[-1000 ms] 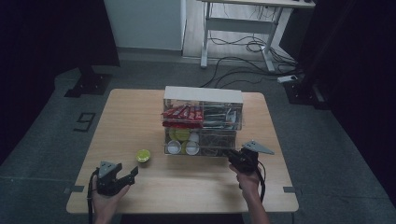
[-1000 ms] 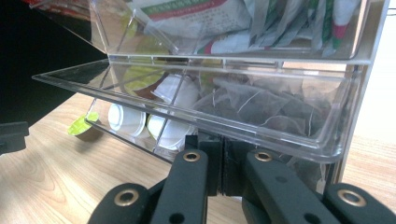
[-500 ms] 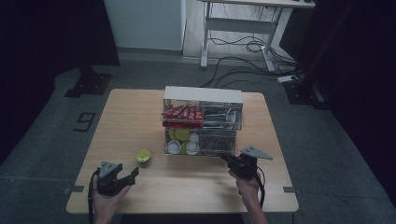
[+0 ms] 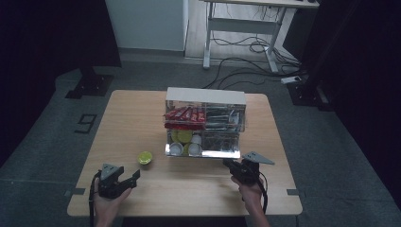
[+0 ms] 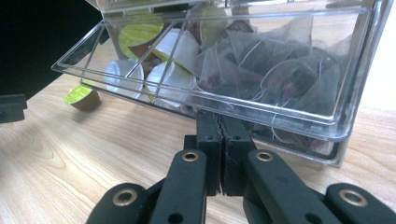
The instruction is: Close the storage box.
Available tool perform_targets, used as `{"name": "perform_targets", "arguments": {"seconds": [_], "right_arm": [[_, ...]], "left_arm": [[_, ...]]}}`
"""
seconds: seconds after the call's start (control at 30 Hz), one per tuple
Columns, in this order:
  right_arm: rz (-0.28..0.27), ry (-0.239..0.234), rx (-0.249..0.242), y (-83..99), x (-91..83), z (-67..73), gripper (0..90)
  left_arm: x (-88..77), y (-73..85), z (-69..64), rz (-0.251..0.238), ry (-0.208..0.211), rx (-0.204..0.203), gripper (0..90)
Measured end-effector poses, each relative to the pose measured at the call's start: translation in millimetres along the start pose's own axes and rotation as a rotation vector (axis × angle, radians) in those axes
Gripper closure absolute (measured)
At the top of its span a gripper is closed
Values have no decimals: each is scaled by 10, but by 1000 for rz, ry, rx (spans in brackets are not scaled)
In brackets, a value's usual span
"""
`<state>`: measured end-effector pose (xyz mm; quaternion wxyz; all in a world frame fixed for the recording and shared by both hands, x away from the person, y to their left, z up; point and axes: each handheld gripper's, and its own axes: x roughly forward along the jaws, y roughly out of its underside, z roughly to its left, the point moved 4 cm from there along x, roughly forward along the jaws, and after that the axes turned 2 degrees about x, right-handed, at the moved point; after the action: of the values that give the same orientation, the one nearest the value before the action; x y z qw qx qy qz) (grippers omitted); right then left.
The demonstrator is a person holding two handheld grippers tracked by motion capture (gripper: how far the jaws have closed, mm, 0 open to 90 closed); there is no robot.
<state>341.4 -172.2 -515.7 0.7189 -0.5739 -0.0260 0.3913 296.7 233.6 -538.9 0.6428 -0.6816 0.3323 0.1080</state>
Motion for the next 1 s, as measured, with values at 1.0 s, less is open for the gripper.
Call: {"name": "perform_targets", "arguments": {"seconds": [1.0], "right_arm": [[-56,-9,-19,-28,-19,35,737]], "left_arm": [[21,9,-86,7,3,27,293]]}}
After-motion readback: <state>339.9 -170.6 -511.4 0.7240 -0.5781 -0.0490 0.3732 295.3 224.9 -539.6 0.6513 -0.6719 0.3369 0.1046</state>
